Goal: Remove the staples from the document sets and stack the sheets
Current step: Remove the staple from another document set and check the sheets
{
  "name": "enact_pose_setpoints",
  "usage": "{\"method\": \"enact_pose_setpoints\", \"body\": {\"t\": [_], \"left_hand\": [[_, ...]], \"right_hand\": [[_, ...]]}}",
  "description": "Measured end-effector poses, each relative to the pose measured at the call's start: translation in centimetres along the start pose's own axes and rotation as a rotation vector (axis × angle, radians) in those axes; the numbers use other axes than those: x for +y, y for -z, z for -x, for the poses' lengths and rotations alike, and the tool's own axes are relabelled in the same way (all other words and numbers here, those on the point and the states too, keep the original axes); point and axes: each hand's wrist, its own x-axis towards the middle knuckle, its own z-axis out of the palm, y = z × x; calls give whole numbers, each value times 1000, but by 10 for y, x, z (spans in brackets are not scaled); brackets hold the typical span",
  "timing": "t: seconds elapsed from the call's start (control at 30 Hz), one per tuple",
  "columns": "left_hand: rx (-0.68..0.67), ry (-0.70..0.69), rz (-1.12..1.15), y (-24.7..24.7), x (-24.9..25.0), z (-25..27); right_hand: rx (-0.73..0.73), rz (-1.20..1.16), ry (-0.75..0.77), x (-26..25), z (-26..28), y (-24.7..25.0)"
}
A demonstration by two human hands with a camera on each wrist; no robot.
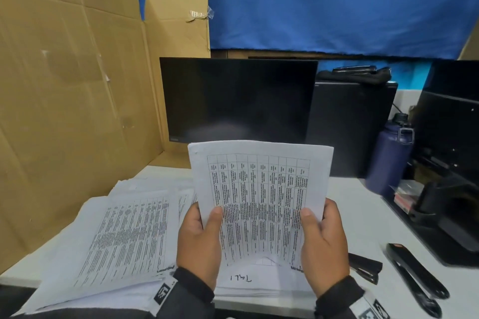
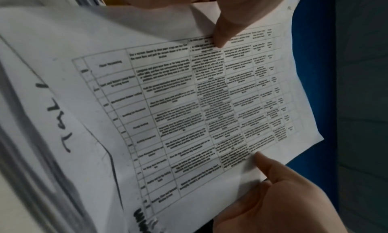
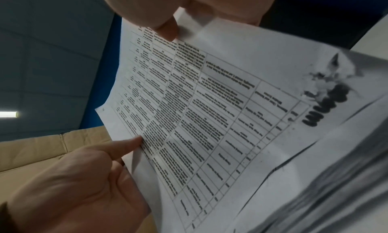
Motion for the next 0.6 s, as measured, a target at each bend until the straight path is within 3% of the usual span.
{"method": "enact_pose_setpoints", "body": {"t": [0.4,0.6], "left_hand": [[15,-25,-30,4,4,-4],[-11,10,84,5,6,-7]], "right_hand": [[77,33,56,4,-8,7],[71,25,15,0,-11,7]]}}
